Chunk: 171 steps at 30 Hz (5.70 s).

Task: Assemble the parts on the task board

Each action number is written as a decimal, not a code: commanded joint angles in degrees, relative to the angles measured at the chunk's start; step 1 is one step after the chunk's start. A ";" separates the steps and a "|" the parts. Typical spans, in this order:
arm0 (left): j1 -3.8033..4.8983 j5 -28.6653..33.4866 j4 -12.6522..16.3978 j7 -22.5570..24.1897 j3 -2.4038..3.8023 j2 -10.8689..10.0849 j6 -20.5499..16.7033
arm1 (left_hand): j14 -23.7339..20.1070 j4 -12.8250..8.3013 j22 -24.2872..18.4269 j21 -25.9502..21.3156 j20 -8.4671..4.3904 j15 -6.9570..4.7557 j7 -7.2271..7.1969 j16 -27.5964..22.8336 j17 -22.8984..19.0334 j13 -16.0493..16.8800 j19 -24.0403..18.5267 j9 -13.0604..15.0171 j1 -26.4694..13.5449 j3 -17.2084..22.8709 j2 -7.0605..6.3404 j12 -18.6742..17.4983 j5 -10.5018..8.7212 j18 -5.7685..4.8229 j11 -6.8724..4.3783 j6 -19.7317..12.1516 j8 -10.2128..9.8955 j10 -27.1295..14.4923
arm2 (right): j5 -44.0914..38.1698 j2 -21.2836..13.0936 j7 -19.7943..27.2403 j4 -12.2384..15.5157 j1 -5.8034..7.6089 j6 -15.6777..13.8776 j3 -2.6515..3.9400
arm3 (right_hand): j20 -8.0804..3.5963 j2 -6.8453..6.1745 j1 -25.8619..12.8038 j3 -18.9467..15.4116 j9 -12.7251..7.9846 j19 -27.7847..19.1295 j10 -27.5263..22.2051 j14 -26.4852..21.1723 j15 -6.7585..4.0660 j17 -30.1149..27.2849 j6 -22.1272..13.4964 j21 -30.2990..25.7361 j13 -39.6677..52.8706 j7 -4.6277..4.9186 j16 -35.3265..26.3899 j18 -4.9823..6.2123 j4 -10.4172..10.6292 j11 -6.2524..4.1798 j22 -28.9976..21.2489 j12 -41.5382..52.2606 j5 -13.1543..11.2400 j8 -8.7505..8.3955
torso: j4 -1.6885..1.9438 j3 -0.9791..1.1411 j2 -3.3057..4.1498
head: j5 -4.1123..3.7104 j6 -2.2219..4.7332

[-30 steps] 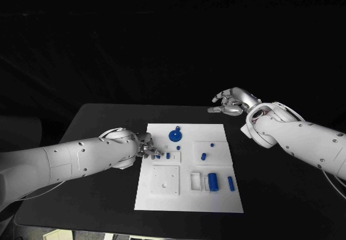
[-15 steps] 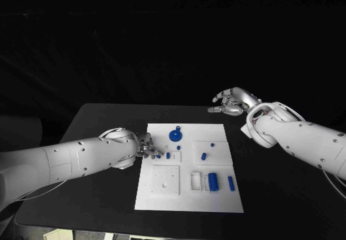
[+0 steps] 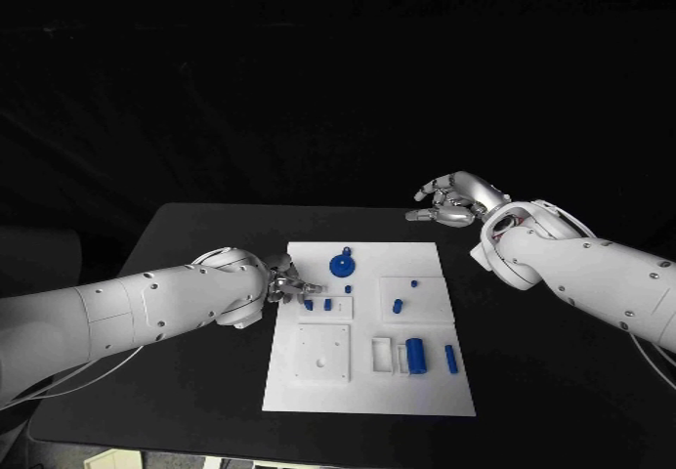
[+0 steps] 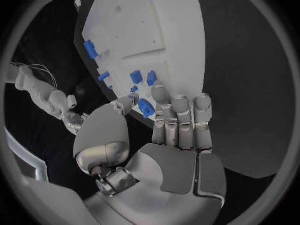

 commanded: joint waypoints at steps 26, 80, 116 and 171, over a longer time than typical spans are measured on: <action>0.01 4.63 0.30 1.19 0.16 0.03 0.23 | -0.19 0.19 -0.27 0.56 -8.89 -0.19 -0.14 -0.34 0.04 0.19 -0.40 0.33 2.61 -1.08 1.16 -0.56 -0.19 0.74 0.13 -0.56 0.28 -0.26 | -0.13 0.00 0.20 0.11 -0.03 0.59 0.02 | -0.31 0.39 -0.19 -0.08 -0.06 0.09 -0.22 -0.18 0.04 -0.09 -0.48 -0.28 -0.13 1.02 -0.27 7.64 0.17 0.10 0.56 0.31 0.35 0.26 | 0.06 0.02 0.00 | 0.13 -0.05; 0.24 -17.83 -6.94 26.29 1.45 9.13 -11.28 | -11.57 -25.98 -6.54 -10.67 1.04 10.48 6.97 -16.64 -10.28 -25.10 -11.55 -9.70 23.28 -0.32 5.10 -33.67 0.03 -1.27 11.34 -16.63 -2.22 -17.13 | 8.60 0.31 3.00 -1.65 -0.03 1.92 0.02 | 9.76 1.19 -0.88 3.44 0.26 -16.08 -8.76 -12.85 4.53 -13.75 -1.41 -25.28 -19.04 3.32 -25.95 5.58 -0.81 2.90 -12.85 -19.57 0.67 1.00 | -0.02 0.02 0.06 | -1.11 0.84; -1.97 -19.74 -11.17 26.53 0.58 12.19 -8.72 | -11.93 -25.82 -6.34 -10.57 1.42 10.96 6.91 -16.76 -10.18 -29.45 -12.08 -11.93 23.46 -0.92 5.05 -37.61 0.06 -1.25 12.00 -15.55 -2.54 -17.30 | 39.48 2.05 8.93 -5.27 -0.01 11.85 0.01 | 17.58 5.20 5.75 3.30 -1.48 -48.47 -6.41 -30.52 15.70 -32.73 -3.18 -45.97 -52.90 2.28 -54.61 -3.28 -0.45 8.13 -13.26 -55.53 1.35 2.79 | 0.03 0.00 0.08 | -1.07 0.33; -4.02 -20.67 -15.54 24.67 0.58 14.24 -6.61 | -10.13 -25.57 -6.04 -9.60 1.33 10.75 7.24 -15.56 -9.64 -32.38 -10.62 -14.13 24.85 1.60 10.03 -40.21 3.54 -0.58 11.95 -15.54 -3.09 -15.41 | 40.36 2.53 10.19 -5.83 -0.02 14.06 0.01 | 17.89 6.01 3.81 4.60 -2.76 -35.96 -1.94 -23.40 14.35 -31.84 -5.04 -49.03 -52.77 4.53 -50.98 2.42 -1.22 9.55 -16.74 -60.33 2.91 2.48 | 0.02 0.00 0.01 | -1.31 0.06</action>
